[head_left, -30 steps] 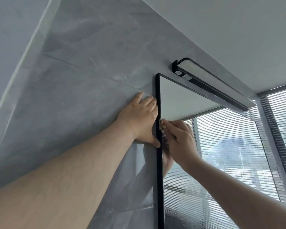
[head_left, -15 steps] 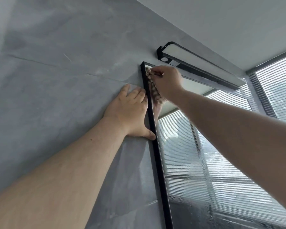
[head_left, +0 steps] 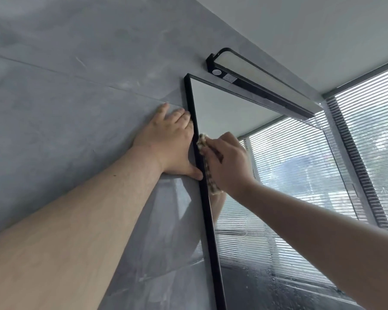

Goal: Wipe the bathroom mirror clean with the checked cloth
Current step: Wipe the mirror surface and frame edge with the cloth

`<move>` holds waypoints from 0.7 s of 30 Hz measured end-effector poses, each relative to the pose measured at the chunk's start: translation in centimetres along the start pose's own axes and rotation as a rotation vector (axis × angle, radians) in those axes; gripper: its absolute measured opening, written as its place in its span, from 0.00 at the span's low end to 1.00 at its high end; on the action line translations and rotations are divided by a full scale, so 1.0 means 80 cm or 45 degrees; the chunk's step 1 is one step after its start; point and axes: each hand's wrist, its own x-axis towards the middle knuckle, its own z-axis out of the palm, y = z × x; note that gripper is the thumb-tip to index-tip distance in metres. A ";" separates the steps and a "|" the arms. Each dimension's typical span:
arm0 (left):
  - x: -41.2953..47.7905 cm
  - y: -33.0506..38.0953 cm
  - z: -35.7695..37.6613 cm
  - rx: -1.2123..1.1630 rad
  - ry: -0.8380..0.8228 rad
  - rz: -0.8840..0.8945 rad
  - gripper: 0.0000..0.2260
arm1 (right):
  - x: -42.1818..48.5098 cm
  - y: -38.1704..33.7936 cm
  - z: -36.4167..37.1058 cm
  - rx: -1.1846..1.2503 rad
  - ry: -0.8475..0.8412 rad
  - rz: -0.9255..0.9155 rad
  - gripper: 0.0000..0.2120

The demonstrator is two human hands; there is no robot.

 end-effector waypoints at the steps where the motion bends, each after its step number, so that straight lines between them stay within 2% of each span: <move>1: 0.000 0.000 0.000 0.001 -0.001 -0.001 0.63 | 0.000 0.001 0.000 0.000 0.008 -0.005 0.10; 3: 0.000 0.000 0.001 0.008 -0.009 -0.002 0.63 | 0.010 0.009 0.003 -0.012 0.017 0.083 0.10; 8: 0.000 0.000 0.001 0.027 -0.013 -0.009 0.62 | 0.029 0.079 -0.004 -0.094 0.144 0.640 0.12; 12: 0.000 0.001 -0.001 0.041 -0.028 -0.006 0.62 | 0.018 0.127 -0.012 -0.139 0.207 0.871 0.12; 16: 0.001 0.001 -0.002 0.043 -0.015 -0.002 0.62 | 0.019 0.120 -0.012 -0.096 0.199 0.870 0.11; 21: 0.001 0.000 0.001 0.022 -0.003 -0.009 0.63 | 0.009 0.061 0.001 0.035 0.164 0.645 0.11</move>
